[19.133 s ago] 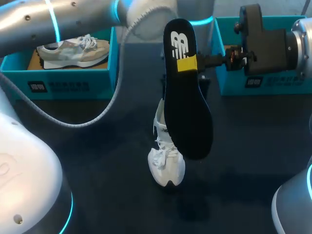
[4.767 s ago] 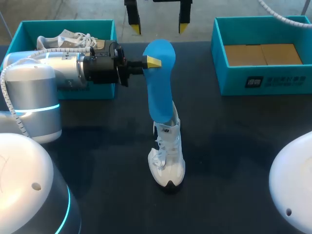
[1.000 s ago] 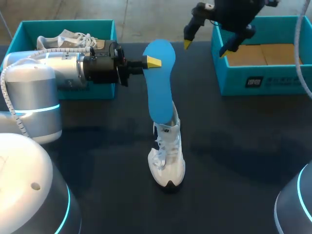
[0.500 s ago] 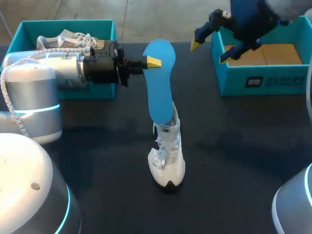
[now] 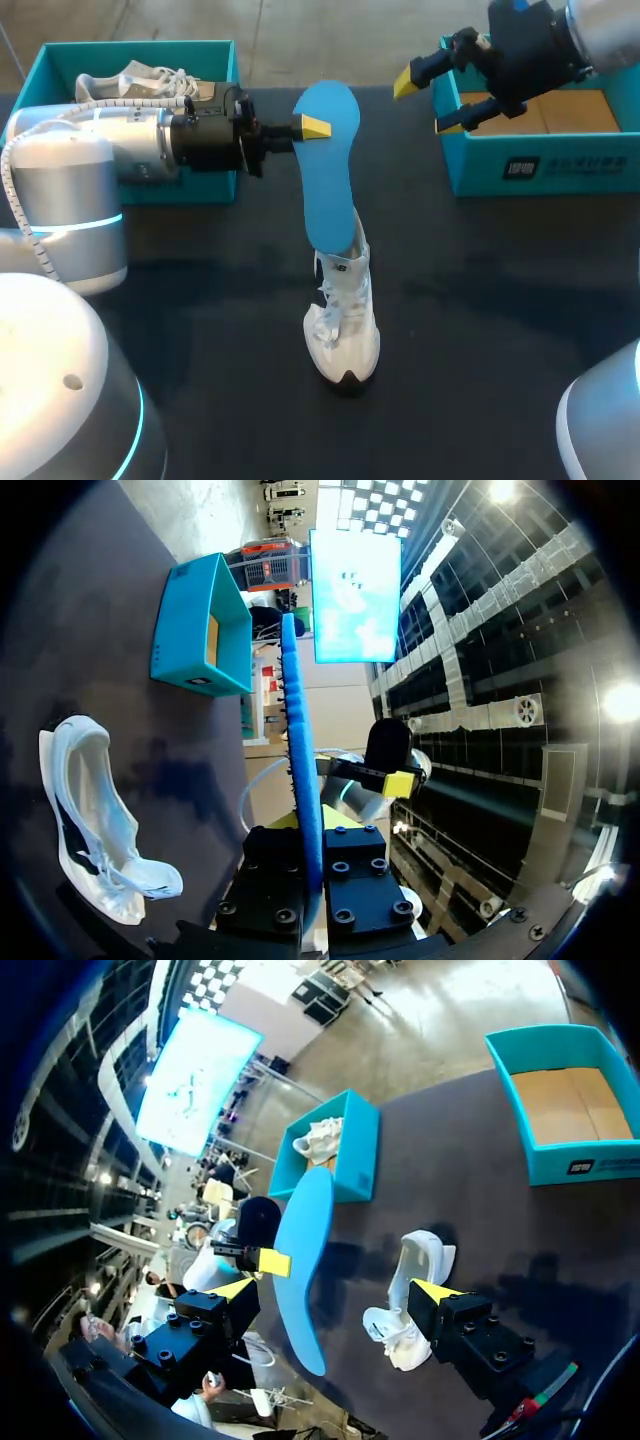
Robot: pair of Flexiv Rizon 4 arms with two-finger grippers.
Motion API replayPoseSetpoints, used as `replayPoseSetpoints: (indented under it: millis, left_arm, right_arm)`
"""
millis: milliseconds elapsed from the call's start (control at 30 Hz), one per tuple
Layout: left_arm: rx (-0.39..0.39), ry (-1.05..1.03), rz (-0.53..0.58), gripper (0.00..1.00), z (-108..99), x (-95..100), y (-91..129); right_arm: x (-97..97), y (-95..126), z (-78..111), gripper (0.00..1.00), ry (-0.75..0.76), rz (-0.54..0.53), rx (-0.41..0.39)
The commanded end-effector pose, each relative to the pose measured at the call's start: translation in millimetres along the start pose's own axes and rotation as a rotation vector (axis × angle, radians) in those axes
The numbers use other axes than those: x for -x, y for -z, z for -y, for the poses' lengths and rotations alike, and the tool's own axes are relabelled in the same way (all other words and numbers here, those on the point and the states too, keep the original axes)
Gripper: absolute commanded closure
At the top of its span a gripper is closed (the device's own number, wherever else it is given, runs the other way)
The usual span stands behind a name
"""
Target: Take the shoe out of the shoebox, open the shoe tongue, remove and reinsert the insole, then place the shoe into the shoebox
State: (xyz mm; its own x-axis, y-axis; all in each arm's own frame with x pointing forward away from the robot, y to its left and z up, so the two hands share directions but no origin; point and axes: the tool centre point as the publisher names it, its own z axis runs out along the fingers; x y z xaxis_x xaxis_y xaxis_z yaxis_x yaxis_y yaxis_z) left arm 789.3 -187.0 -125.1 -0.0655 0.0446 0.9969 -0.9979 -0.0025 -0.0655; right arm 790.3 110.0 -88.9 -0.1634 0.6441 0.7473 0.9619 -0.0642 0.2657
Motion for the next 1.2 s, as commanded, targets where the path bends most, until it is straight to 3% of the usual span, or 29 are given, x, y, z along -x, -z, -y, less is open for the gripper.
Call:
replayPoseSetpoints:
  millis: [33,367,600,1200]
  left_arm:
    - [-0.001,0.000,0.002,1.00,-1,-0.1,1]
    - [-0.001,0.000,0.002,1.00,-1,-0.1,1]
    - [-0.001,0.000,0.002,1.00,-1,-0.1,1]
    - [-0.001,0.000,0.002,1.00,-1,-0.1,1]
  right_arm:
    - [4.1,-6,-2.3,0.00,-0.001,-0.097,0.004]
    - [5.4,-12,-6.9,0.00,-0.005,-0.108,-0.005]
    - [3.3,-19,-7.8,0.00,0.009,-0.215,-0.026]
    - [8.6,-30,-4.9,0.00,0.015,-0.255,-0.086]
